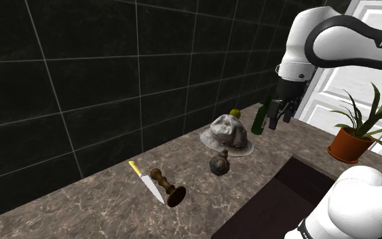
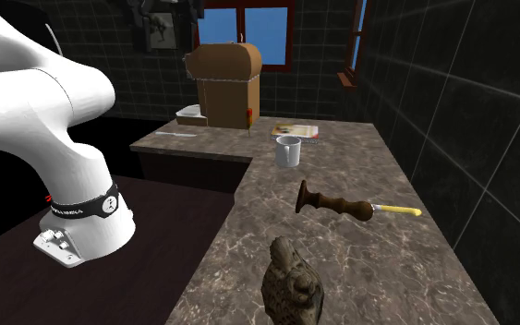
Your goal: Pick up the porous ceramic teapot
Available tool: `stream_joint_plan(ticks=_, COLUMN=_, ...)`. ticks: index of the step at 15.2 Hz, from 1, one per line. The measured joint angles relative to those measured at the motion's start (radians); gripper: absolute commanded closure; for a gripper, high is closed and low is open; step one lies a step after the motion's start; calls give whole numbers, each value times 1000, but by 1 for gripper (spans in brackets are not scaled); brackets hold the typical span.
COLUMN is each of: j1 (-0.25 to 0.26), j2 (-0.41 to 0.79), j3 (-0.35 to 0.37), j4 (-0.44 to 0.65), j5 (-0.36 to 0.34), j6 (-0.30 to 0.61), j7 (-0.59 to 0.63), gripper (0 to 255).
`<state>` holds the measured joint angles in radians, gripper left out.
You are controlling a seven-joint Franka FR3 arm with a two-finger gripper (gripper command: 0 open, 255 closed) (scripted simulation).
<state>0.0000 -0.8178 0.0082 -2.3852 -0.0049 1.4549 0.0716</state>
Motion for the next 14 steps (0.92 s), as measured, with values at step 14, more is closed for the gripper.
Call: stream_joint_plan(ticks=14, j1=-22, j2=357, j3=-91, j4=-60, j5=21, j6=378, j7=-62, gripper=0)
